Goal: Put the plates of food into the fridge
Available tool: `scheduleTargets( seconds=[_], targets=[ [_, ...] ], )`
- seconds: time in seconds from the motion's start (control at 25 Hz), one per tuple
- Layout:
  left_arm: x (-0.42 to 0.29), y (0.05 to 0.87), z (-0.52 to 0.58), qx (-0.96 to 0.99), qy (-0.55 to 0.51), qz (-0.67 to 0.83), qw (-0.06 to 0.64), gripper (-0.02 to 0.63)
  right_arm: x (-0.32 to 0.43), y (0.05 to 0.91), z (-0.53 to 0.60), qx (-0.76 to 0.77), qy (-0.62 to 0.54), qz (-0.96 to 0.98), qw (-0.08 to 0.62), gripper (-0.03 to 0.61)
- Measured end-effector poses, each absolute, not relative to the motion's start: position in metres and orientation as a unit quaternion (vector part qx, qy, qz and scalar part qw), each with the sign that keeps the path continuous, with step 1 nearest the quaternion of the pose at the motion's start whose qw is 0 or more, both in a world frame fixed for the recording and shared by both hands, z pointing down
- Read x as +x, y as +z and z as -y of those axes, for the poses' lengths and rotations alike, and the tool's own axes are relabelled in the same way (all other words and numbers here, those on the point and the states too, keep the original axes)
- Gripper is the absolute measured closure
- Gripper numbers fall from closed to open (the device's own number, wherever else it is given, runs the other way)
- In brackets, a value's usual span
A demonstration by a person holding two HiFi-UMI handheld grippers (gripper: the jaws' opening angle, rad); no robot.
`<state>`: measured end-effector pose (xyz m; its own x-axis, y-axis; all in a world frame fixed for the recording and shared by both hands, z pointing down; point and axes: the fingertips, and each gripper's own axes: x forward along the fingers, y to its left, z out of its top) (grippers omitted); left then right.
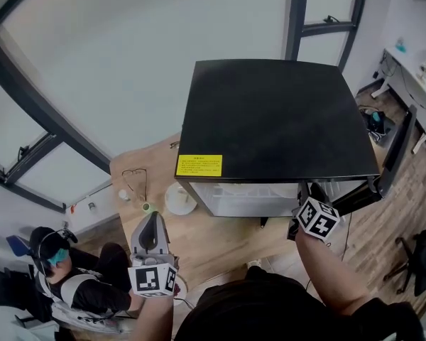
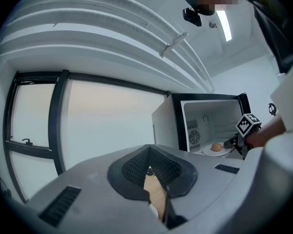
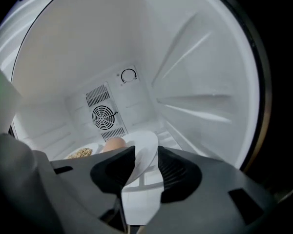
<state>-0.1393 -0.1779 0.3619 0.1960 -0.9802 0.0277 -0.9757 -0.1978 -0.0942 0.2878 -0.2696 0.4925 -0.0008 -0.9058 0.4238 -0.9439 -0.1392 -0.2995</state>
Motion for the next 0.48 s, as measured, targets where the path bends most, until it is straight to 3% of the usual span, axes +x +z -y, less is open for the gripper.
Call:
scheduleTargets(
  seconds=[0.24, 0.48],
  targets=[
    [-0.15, 0.363, 0.165, -0.772, -0.037, -0.634, 0.024, 0.61, 0.283, 0.481, 0.259, 0.716, 0.22, 0.661, 0.045, 0.43],
    [-0.149, 0.359, 0.144, -0.79, -0.05, -0.609, 0.042, 0.611, 0.251, 0.461, 0.239, 0.692, 0.202, 0.694, 0.006, 0.43]
  ],
)
